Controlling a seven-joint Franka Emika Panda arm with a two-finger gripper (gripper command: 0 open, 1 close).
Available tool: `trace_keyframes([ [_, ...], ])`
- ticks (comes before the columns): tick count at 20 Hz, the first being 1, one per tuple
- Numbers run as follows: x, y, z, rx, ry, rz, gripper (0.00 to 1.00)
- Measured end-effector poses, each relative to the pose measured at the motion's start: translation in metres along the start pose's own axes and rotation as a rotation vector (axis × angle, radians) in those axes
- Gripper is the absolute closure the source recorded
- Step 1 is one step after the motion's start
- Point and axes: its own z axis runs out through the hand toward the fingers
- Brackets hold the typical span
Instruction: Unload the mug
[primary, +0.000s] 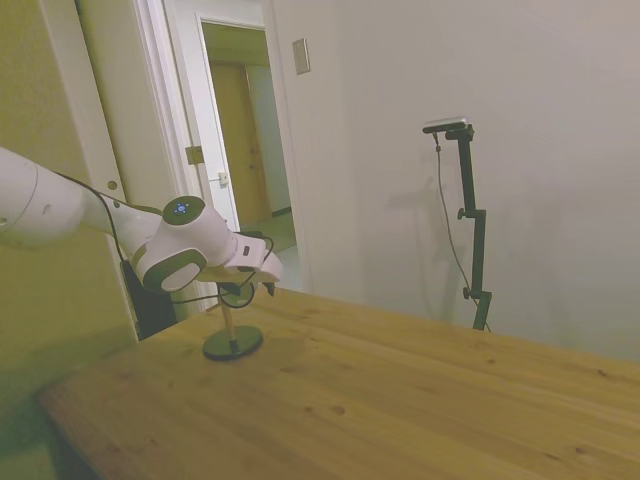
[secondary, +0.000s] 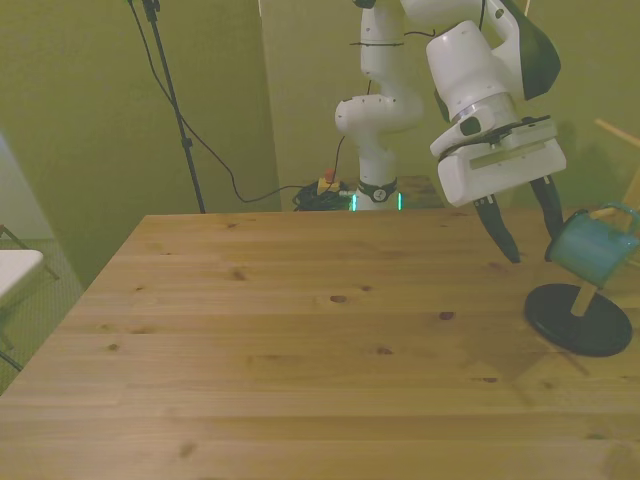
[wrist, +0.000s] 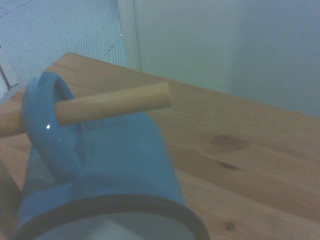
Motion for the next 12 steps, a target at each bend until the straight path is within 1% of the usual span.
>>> trace_keyframes([
  [5,-0.001,-0.002,0.009,0.025,0.022,-0.016,0.0],
  [10,0.008,-0.006,0.016,0.054,0.036,-0.023,0.0],
  [11,0.01,-0.006,0.018,0.058,0.037,-0.024,1.0],
  [12,0.011,-0.007,0.02,0.06,0.038,-0.025,1.0],
])
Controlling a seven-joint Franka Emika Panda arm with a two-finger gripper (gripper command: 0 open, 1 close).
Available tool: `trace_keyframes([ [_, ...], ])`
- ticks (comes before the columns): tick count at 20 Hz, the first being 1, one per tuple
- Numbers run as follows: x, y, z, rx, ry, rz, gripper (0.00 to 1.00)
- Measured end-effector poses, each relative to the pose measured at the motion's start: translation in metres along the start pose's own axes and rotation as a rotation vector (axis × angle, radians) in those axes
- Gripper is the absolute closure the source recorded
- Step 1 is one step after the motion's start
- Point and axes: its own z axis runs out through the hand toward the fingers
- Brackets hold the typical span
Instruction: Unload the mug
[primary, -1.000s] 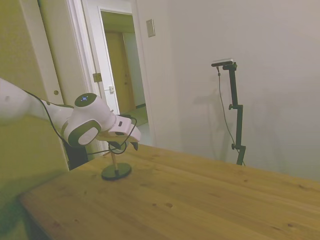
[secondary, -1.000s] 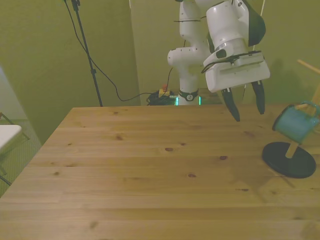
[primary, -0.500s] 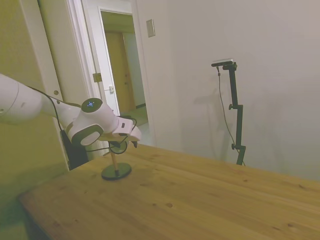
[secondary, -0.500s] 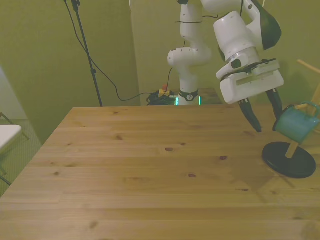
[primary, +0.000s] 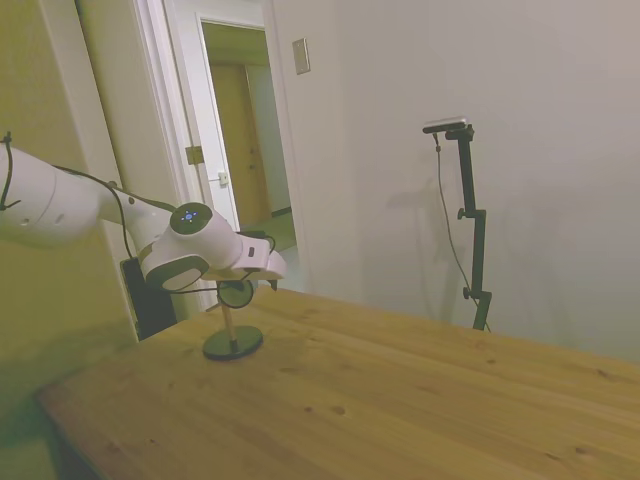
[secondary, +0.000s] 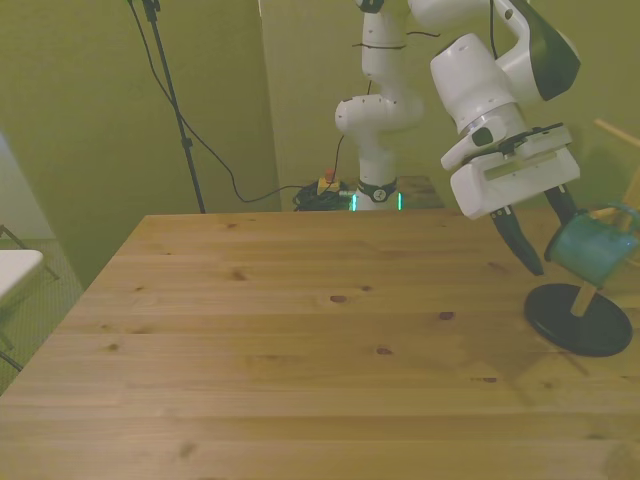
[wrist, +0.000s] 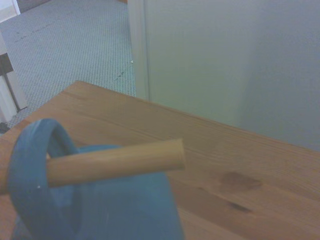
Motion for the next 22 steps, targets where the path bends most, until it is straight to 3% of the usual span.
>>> trace_keyframes([
  [22,-0.003,-0.005,0.012,0.042,-0.023,-0.053,1.0],
])
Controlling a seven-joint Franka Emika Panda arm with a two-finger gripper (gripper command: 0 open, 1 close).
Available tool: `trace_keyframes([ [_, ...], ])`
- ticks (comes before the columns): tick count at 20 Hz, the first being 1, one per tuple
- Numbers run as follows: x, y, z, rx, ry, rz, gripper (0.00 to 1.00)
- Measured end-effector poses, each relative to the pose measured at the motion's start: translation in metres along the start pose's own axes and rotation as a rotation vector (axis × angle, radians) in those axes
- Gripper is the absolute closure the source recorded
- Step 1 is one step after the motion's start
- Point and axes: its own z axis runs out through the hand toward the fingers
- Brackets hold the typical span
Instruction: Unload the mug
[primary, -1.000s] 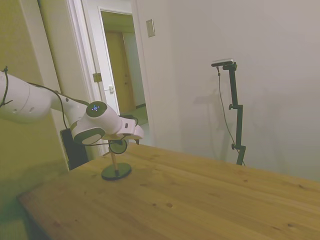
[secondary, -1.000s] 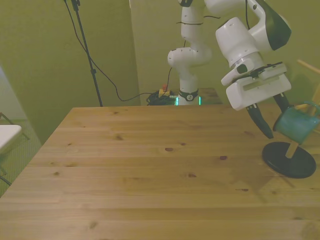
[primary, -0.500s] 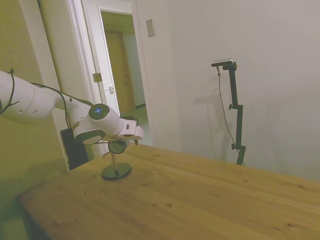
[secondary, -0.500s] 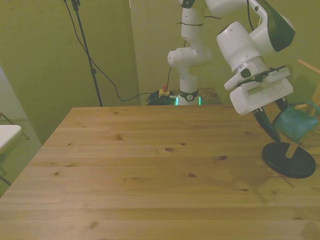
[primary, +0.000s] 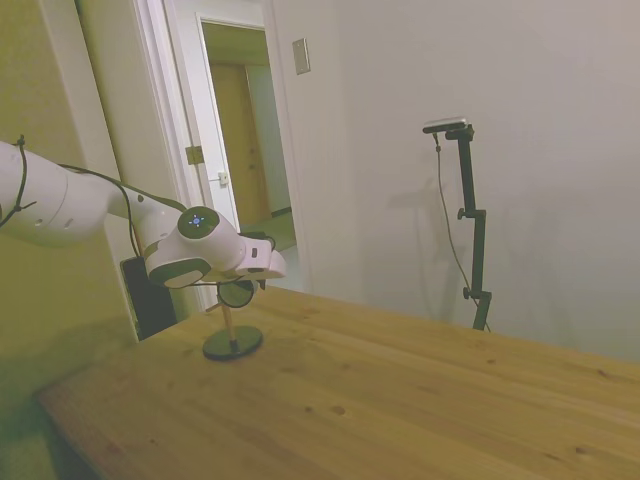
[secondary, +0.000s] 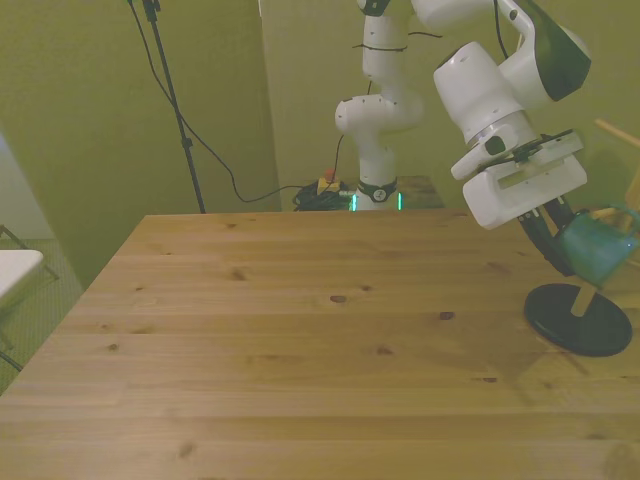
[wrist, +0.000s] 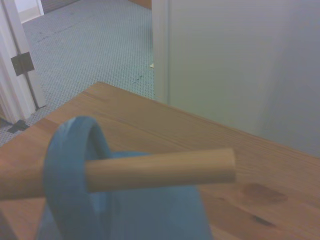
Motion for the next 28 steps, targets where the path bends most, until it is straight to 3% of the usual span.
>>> trace_keyframes([
  [28,0.012,-0.006,-0.028,0.035,0.037,0.031,1.0],
])
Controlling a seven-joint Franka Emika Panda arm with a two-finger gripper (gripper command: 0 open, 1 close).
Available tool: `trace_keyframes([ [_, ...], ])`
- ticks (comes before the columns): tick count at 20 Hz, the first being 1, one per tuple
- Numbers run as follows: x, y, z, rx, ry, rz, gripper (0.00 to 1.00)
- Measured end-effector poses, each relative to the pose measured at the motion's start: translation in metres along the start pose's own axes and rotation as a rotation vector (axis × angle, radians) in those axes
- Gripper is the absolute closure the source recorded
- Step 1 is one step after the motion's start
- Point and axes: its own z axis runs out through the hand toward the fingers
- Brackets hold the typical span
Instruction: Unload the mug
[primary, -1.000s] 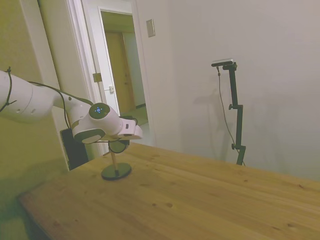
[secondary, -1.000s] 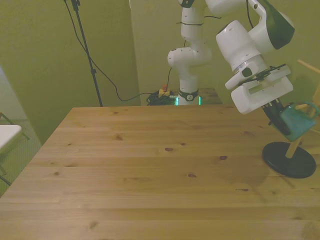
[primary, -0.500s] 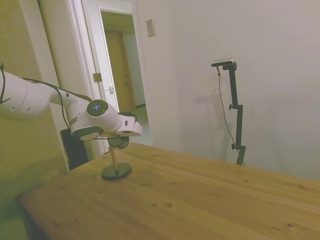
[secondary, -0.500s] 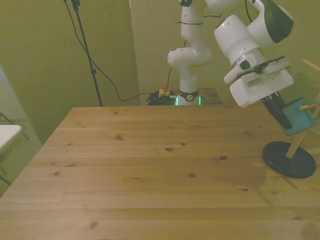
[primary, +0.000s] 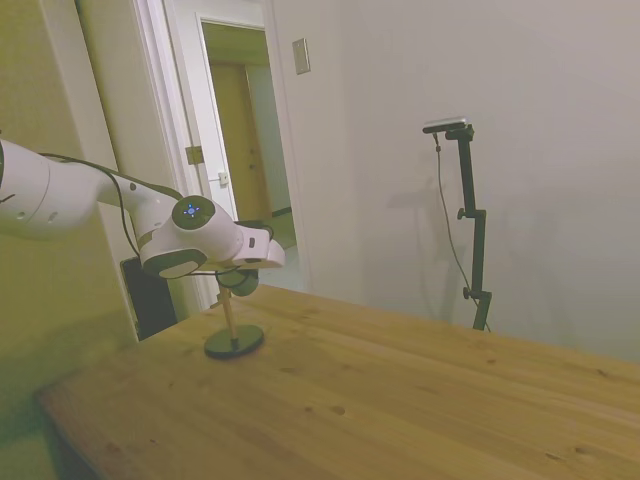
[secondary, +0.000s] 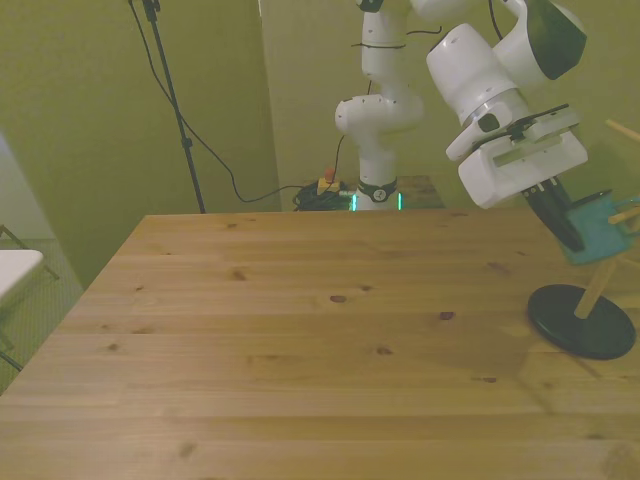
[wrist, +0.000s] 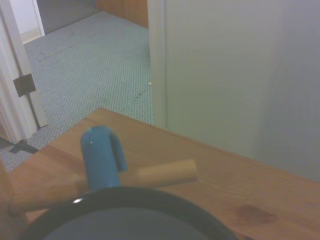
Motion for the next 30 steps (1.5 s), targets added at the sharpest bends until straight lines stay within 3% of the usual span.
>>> trace_keyframes([
  [9,0.021,0.034,-0.021,-0.027,0.053,0.076,1.0],
  [14,0.05,0.065,-0.038,-0.053,0.125,0.168,1.0],
  [18,0.075,0.141,-0.057,-0.204,0.128,0.314,1.0],
  [22,0.085,0.218,-0.102,-0.385,0.052,0.447,1.0],
  [24,0.088,0.231,-0.124,-0.463,-0.036,0.496,1.0],
  [27,0.087,0.224,-0.143,-0.546,-0.172,0.547,1.0],
  [30,0.086,0.221,-0.136,-0.592,-0.244,0.56,1.0],
])
